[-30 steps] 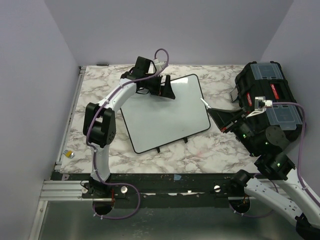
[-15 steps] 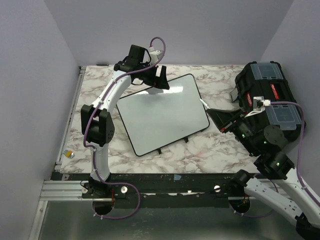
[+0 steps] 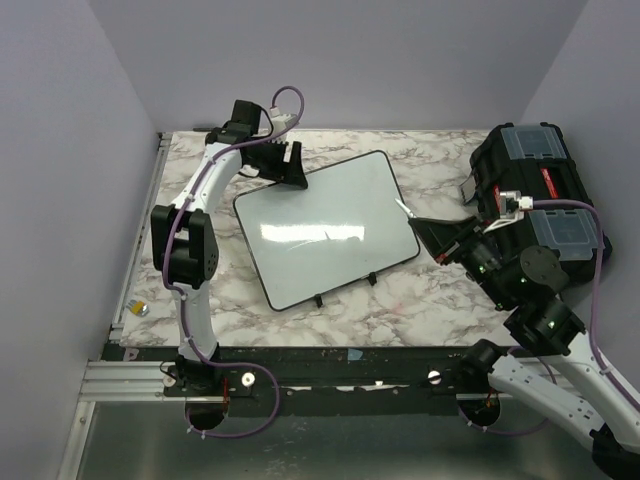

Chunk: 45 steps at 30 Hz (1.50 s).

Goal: Write a sentence on the whiteboard
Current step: Hold the whiteboard on the whiteboard stand, then write a sentence on the whiteboard.

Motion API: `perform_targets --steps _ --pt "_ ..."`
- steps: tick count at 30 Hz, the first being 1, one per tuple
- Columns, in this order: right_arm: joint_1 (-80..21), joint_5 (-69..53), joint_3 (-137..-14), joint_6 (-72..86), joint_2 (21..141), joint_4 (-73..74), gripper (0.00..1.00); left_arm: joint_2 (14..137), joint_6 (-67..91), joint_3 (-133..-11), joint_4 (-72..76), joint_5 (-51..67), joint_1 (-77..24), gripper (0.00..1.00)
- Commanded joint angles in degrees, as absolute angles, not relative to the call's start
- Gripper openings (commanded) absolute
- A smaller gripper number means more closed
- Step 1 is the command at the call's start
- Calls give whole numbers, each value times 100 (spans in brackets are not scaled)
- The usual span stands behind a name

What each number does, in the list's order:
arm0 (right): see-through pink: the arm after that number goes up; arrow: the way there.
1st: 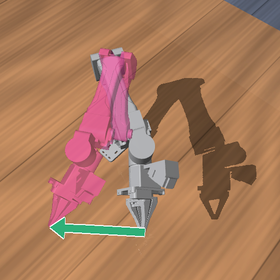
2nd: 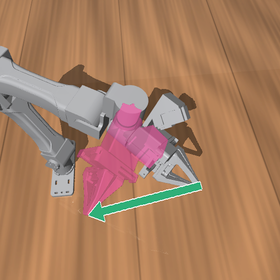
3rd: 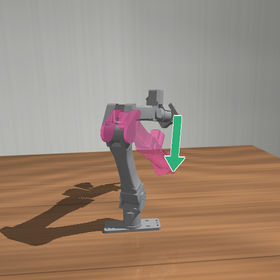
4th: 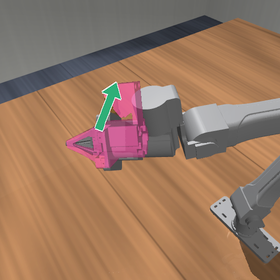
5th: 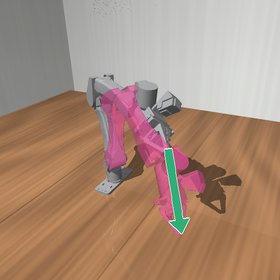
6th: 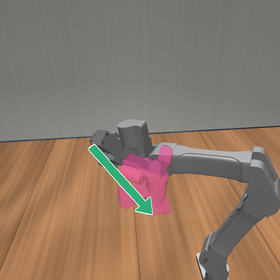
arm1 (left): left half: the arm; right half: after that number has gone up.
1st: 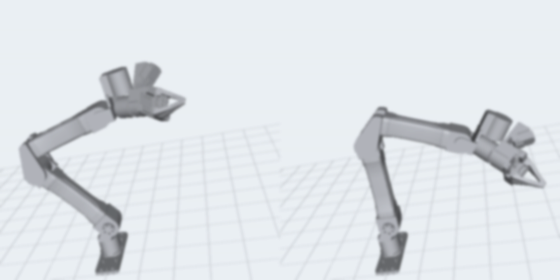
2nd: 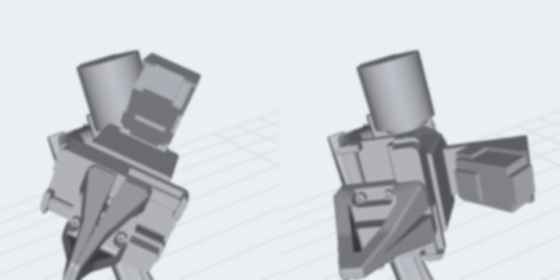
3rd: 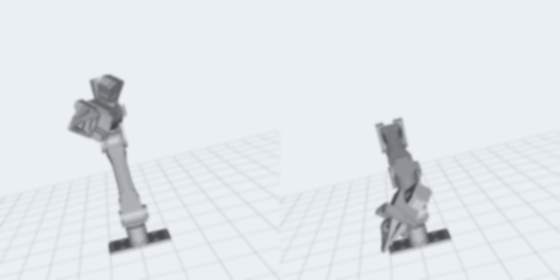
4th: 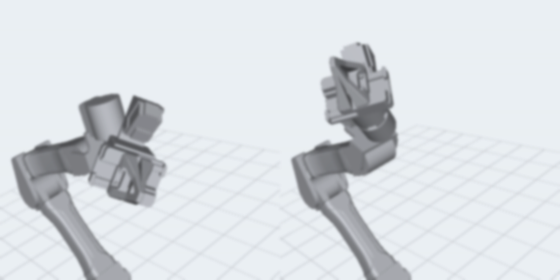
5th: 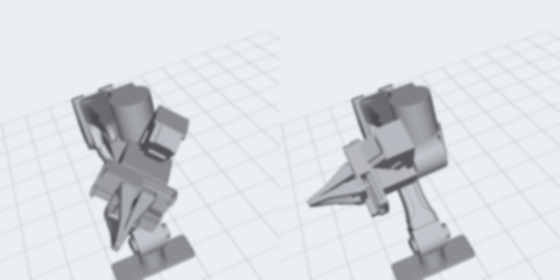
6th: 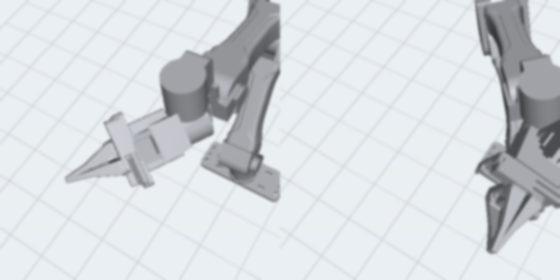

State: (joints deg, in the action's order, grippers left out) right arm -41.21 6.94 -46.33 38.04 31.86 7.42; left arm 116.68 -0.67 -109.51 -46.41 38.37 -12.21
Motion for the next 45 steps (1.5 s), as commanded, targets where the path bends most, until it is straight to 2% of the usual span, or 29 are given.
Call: perform_targets --steps 1,4,8,15,21,30,39,45 --pt "-4146 541 -4758 3823 3222 832 1 11746 -266 -10815 -4588 4310 -1065 66" --pt "-4147 484 -4779 3834 3298 826 1 11727 -328 -10690 -4552 4469 -999 50" --pt "-4148 352 -4860 3802 3480 857 1 11604 -428 -10361 -4379 4802 -967 38" --pt "-4148 208 -5061 3657 3854 926 1 11498 -494 -10215 -4329 5339 -855 1" --pt "-4144 40 -5275 3369 4308 990 1 11094 -580 -9893 -4106 5368 -836 0" --pt "-4202 -313 -6117 2983 5932 1967 1 10311 -783 -9080 -3363 4910 -826 0" --pt "-5878 1731 -7490 2516 7498 2575 1 10297 -560 -8806 -2919 4765 -826 0" --pt "-6212 2035 -8179 2636 8415 2602 1 10110 -493 -8558 -2611 4745 -826 0"
